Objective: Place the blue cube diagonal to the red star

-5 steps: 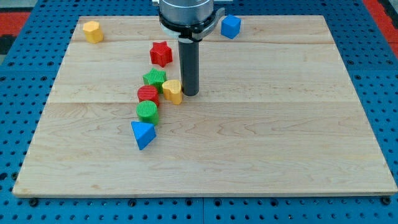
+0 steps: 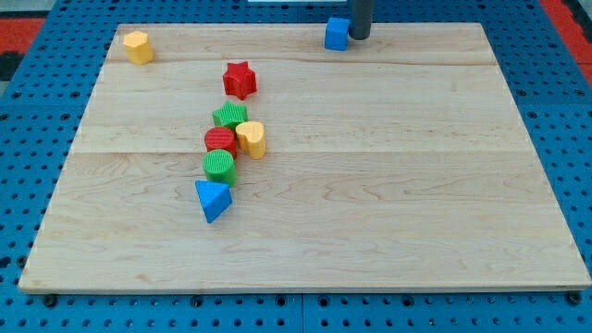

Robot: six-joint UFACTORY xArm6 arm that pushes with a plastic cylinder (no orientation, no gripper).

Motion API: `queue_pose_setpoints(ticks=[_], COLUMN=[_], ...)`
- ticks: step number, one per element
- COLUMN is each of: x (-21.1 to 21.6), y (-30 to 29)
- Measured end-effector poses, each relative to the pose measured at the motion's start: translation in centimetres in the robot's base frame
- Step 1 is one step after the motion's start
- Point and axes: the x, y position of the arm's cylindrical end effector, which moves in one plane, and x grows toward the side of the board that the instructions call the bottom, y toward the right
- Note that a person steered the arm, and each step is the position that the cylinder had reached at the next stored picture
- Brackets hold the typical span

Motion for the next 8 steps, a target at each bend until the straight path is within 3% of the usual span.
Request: queue_pose_setpoints(ticks=[1,2,4,6,7,8], x=[-1.2,0.5,11.5,5.5,7.8,10.8], y=[-0.4,-6.7,-9.9,-14.1,-19.8,-20.6])
